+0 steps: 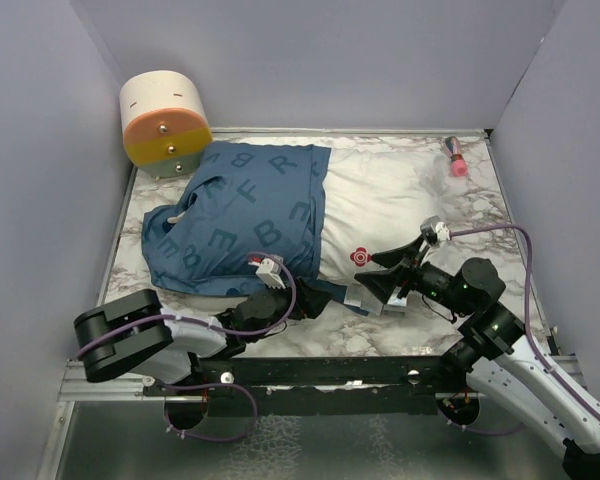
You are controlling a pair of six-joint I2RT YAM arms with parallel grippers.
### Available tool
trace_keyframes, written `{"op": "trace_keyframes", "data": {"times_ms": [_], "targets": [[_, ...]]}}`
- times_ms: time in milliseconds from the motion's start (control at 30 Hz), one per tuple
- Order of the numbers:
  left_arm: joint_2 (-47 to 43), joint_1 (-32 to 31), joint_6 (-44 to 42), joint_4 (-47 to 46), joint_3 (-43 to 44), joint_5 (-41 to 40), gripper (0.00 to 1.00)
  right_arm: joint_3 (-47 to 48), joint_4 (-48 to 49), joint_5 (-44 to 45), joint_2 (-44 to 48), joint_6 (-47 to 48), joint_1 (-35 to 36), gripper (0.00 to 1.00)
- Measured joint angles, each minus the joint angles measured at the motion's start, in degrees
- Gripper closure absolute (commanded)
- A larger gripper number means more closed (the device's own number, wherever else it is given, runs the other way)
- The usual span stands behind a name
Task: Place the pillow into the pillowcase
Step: Stuff the pillow into the pillowcase.
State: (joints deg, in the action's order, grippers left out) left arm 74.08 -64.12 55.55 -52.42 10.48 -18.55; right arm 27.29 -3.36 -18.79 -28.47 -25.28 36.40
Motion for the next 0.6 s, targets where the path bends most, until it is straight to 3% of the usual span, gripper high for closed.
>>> {"op": "trace_keyframes", "data": {"times_ms": [367, 433, 600], "targets": [[18.3, 1.9, 4.0, -15.7, 3.7, -0.4, 0.23, 0.0, -0.1, 0.0, 0.6, 0.2, 0.0, 0.26], [21.8, 1.9, 4.7, -18.5, 4.4, -0.4, 0.30, 0.0, -0.1, 0.0, 0.6, 0.3, 0.0, 0.26], [31.7, 1.9, 6.4, -26.9, 4.8, -0.2, 0.68, 0.0, -0.1, 0.0, 0.6, 0.8, 0.0, 0.26]]}}
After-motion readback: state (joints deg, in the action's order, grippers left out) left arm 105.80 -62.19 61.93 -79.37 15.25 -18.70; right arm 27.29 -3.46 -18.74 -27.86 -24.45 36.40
